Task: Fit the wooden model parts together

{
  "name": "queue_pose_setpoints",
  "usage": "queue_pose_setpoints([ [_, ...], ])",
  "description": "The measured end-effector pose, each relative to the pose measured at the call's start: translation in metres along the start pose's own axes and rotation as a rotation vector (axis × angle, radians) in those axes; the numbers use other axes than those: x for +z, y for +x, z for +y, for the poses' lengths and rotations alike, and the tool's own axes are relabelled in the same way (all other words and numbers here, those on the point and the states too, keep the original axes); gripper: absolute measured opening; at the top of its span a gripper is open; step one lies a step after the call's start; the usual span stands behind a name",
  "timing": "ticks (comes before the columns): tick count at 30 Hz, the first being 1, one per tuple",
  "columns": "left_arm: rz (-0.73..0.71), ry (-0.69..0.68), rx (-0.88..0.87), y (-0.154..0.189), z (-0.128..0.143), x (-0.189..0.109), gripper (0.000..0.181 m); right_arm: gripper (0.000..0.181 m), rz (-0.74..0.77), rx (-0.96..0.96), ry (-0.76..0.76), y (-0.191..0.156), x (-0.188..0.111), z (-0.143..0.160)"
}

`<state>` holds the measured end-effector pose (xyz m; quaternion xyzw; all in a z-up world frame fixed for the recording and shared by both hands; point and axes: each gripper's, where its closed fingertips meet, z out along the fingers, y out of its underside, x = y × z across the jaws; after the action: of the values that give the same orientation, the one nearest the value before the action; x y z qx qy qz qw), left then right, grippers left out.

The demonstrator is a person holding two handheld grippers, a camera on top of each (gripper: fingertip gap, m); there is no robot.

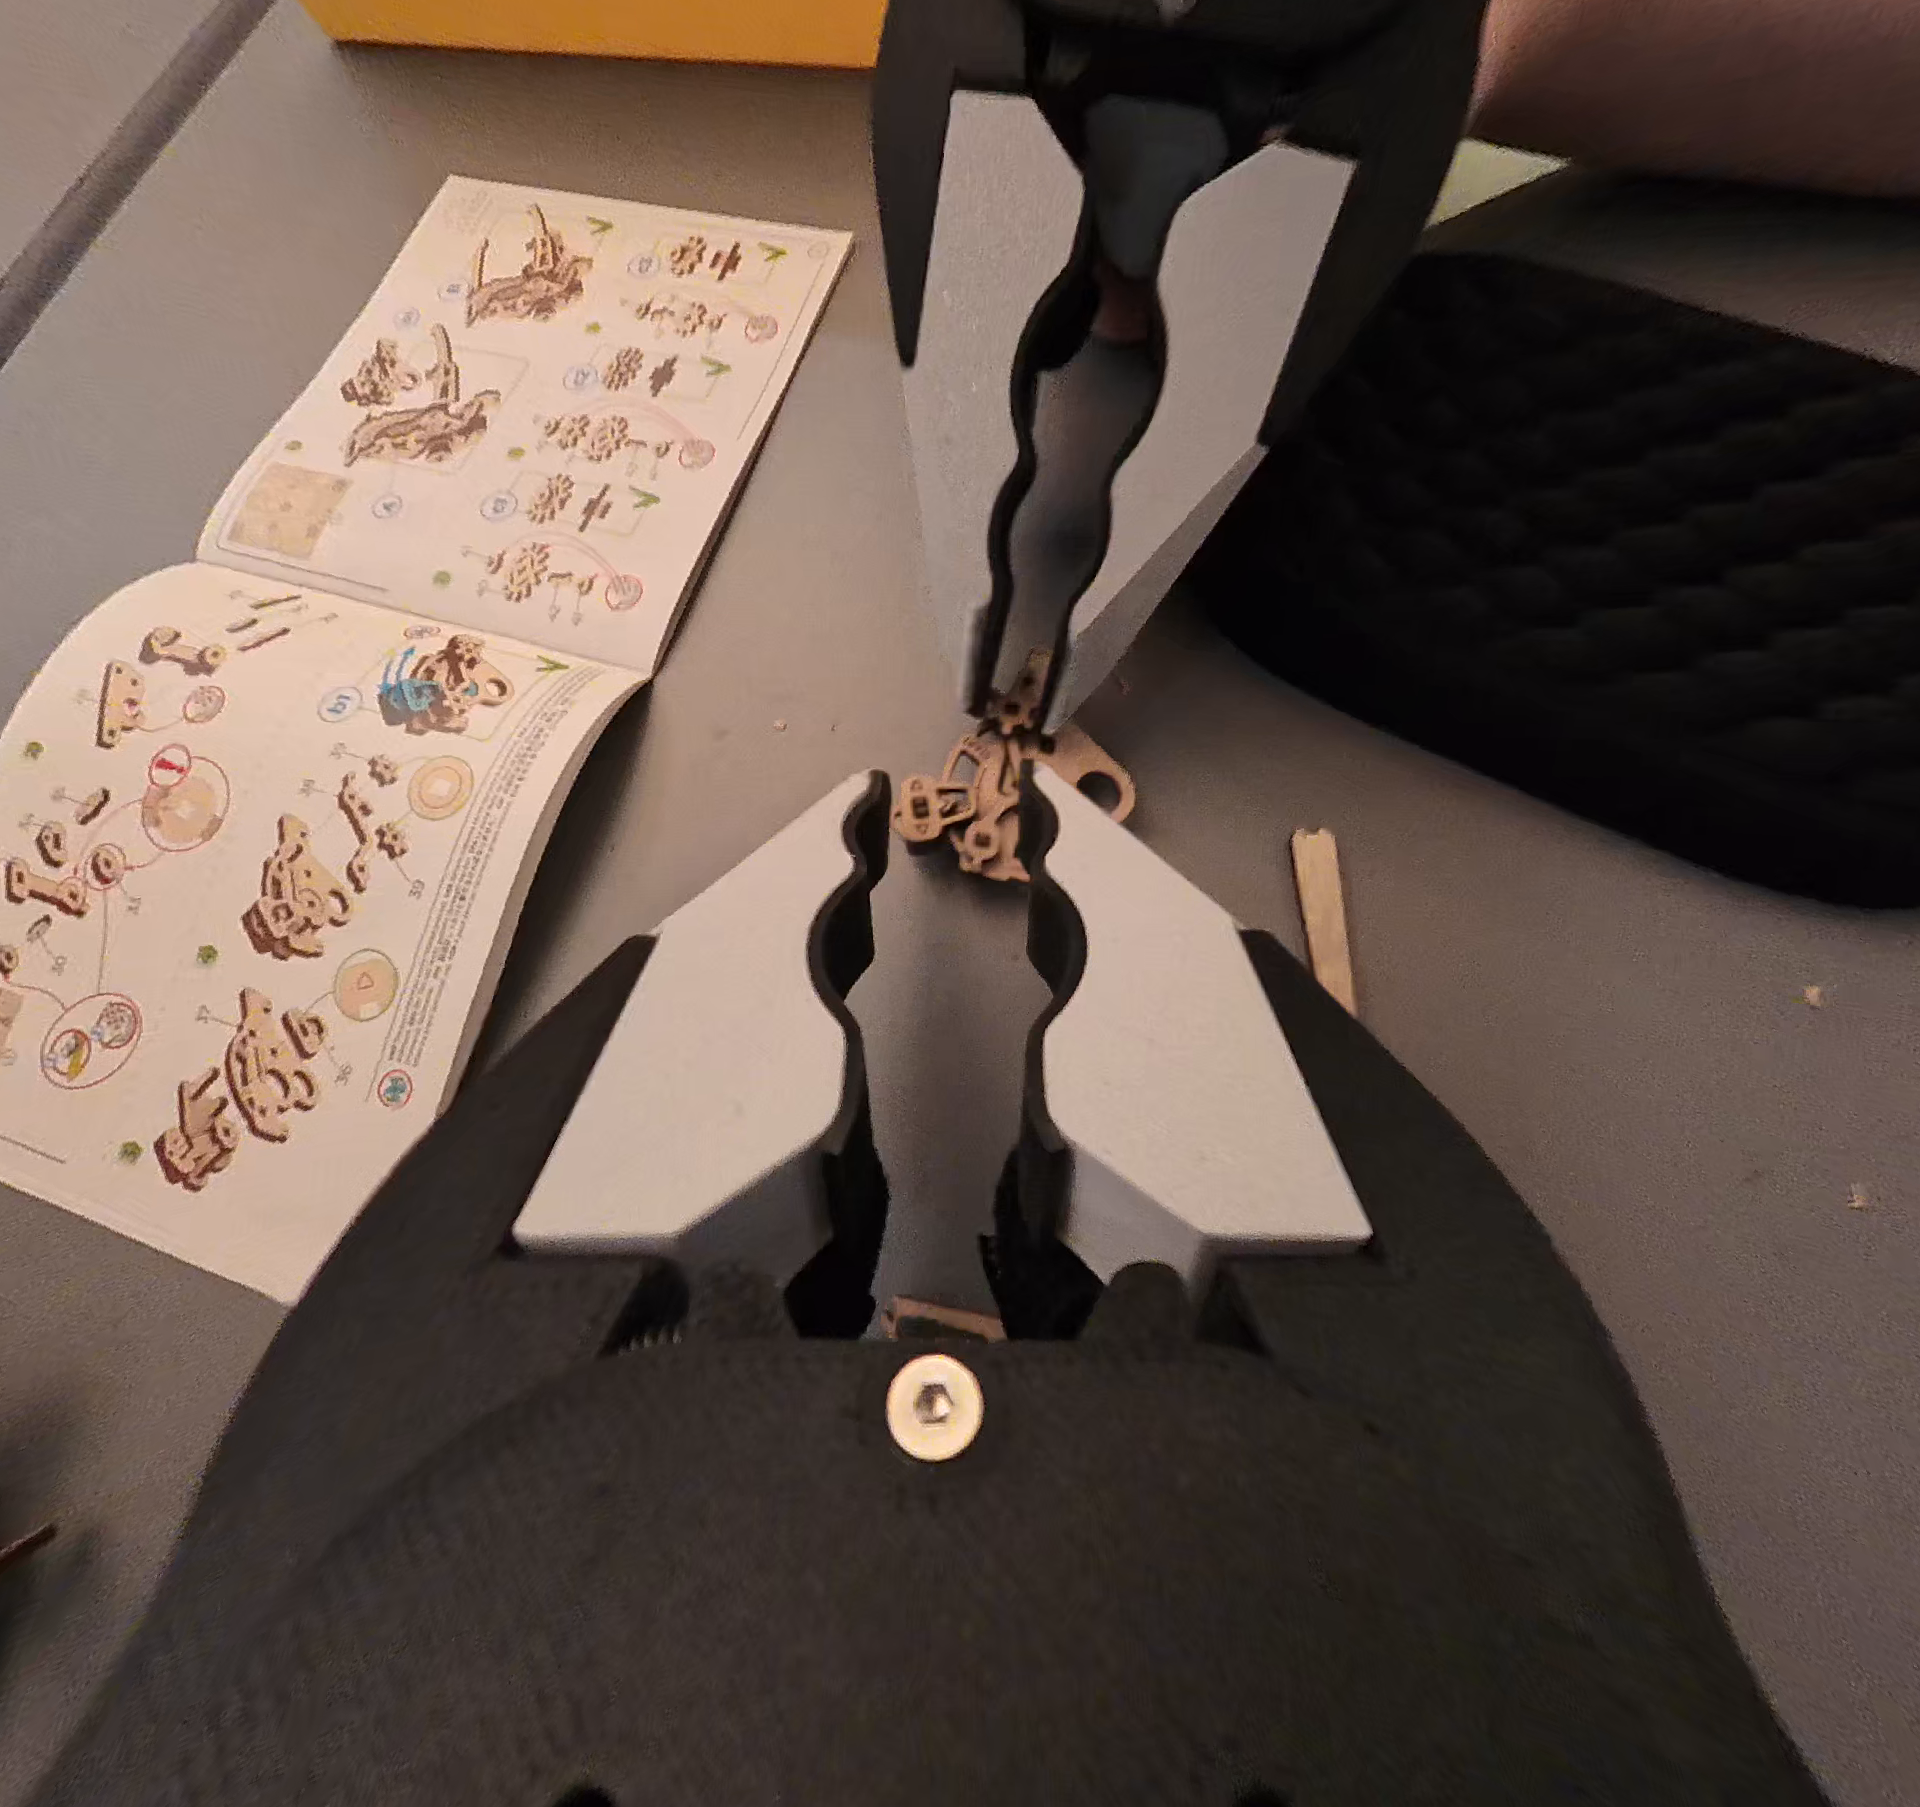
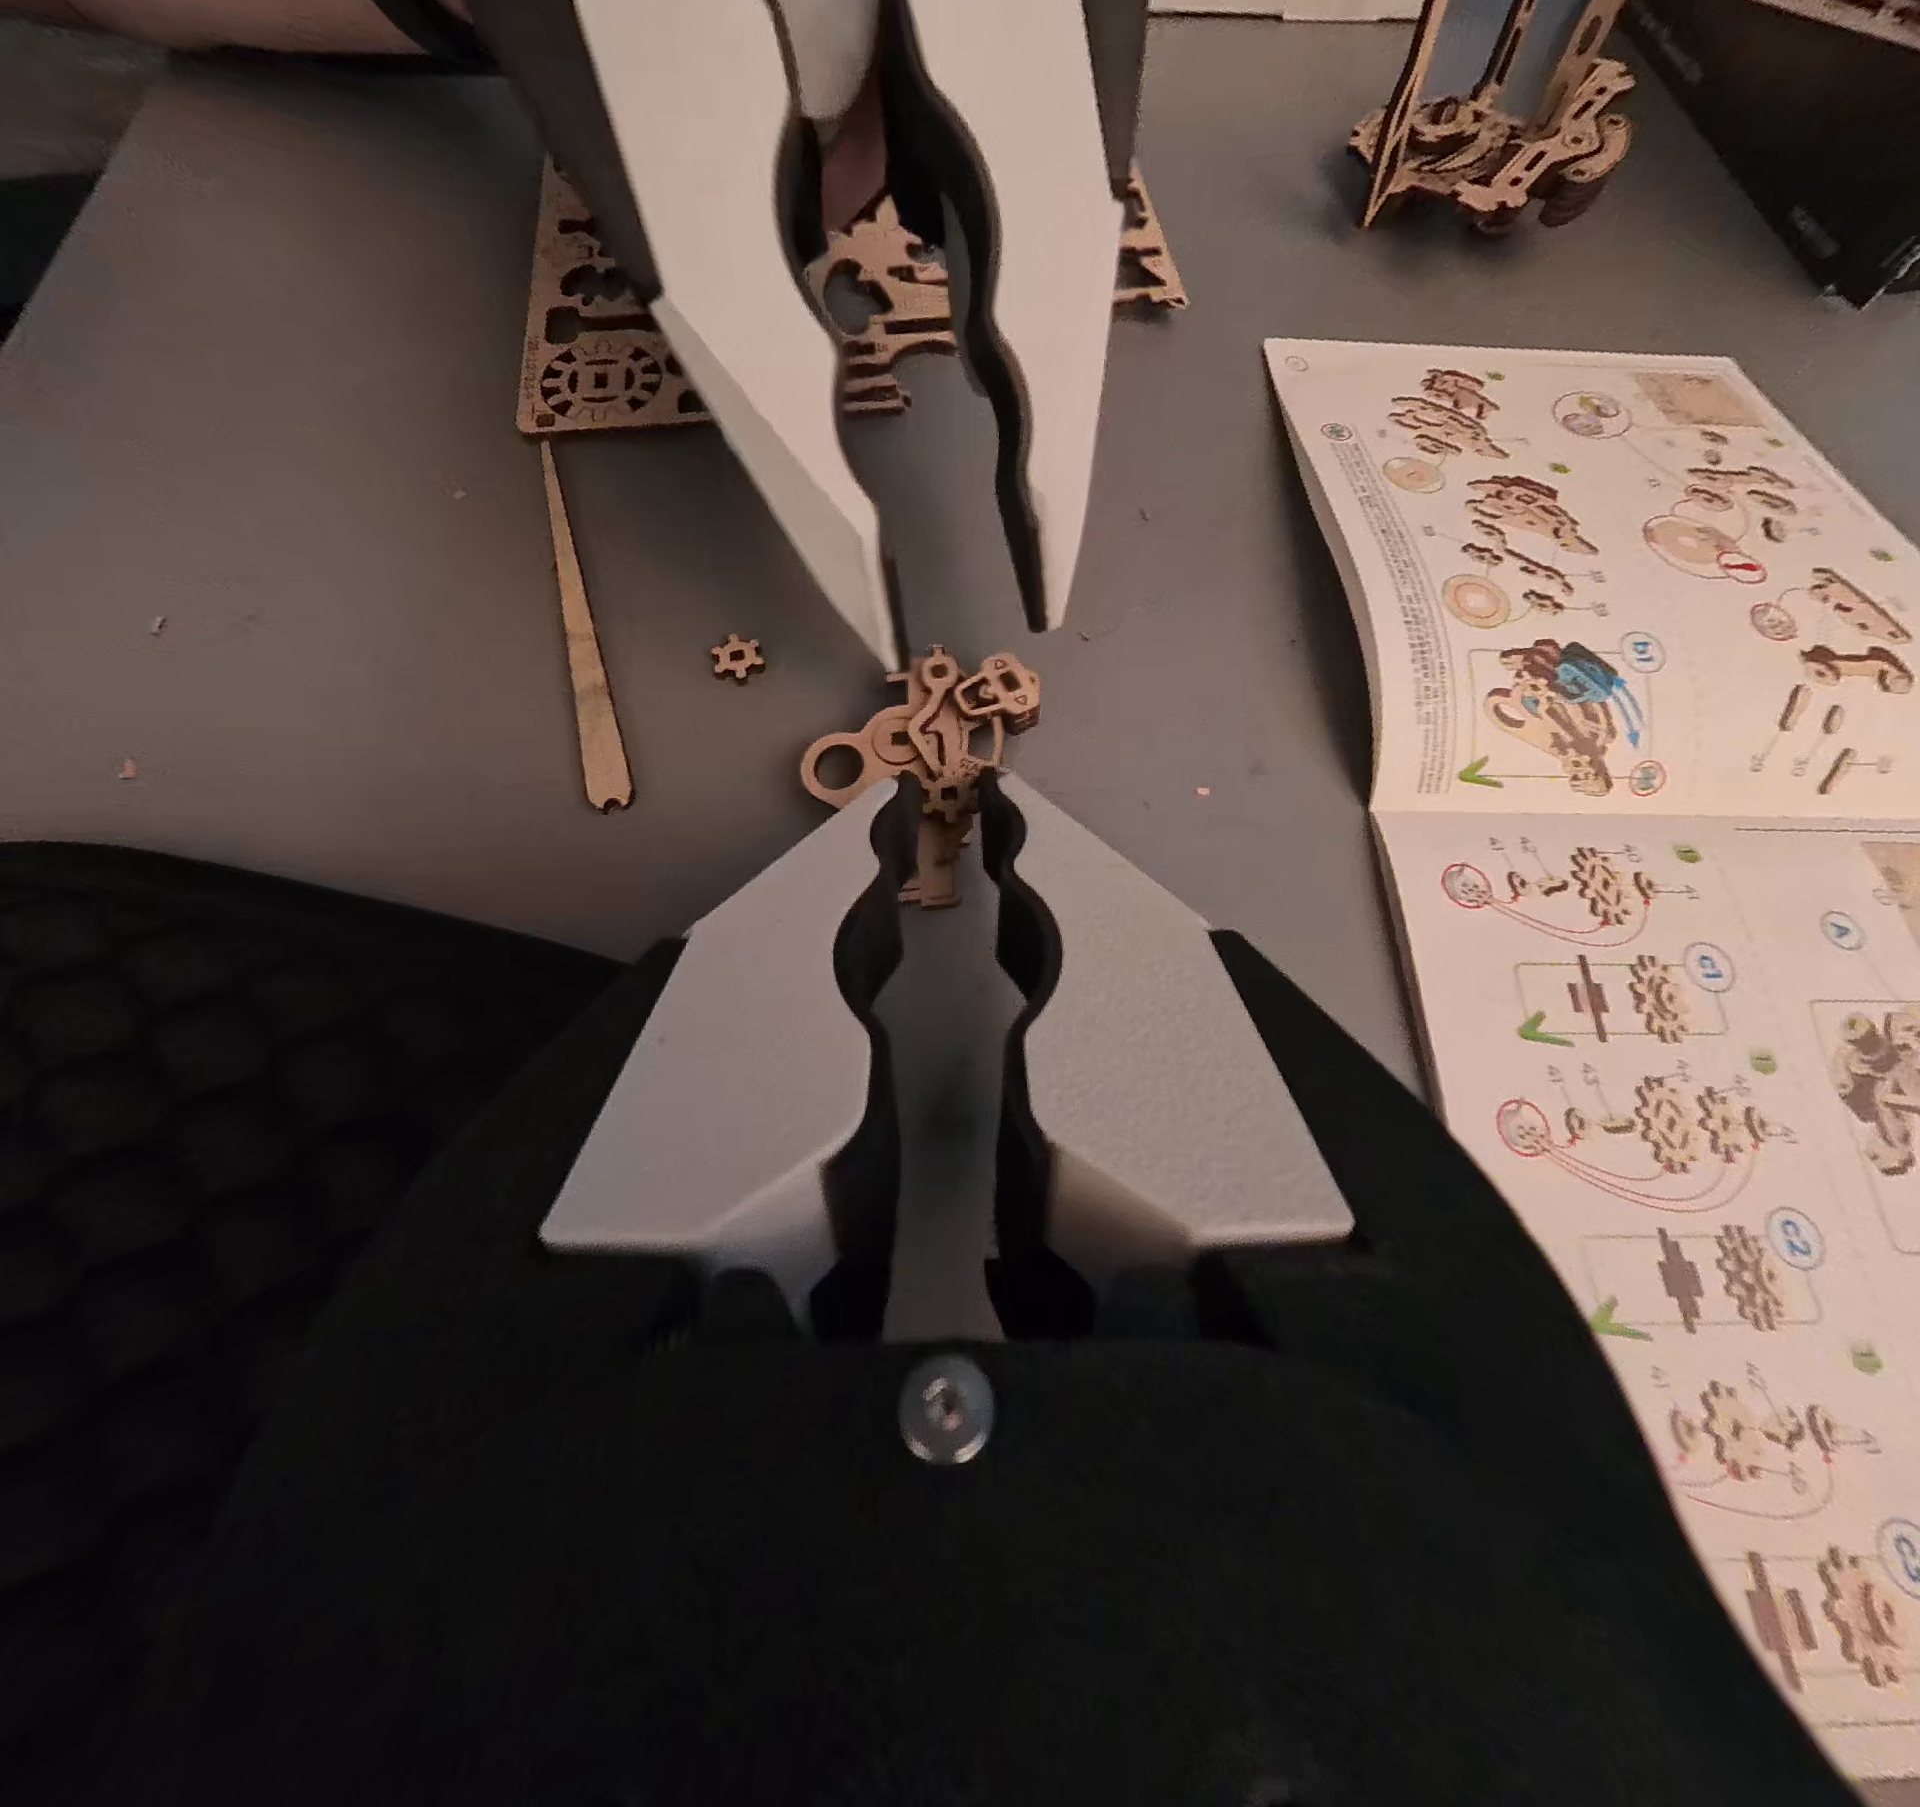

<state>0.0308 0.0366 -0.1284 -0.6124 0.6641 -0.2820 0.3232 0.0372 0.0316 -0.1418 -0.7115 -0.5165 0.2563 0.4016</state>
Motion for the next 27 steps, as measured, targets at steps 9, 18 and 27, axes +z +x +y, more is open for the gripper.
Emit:
queue_pose_setpoints([
  [9,0.011,-0.067,0.128,0.014,0.009,0.014,0.001,0.009,0.000,0.013,-0.014,-0.002,0.003,-0.001],
  [18,0.041,-0.092,0.075,0.015,0.012,0.012,0.001,0.008,0.010,0.029,-0.013,-0.003,0.006,-0.005],
  [27,0.001,-0.128,0.090,0.014,0.015,0.010,0.001,0.008,-0.016,0.090,0.004,-0.004,0.009,-0.007],
])
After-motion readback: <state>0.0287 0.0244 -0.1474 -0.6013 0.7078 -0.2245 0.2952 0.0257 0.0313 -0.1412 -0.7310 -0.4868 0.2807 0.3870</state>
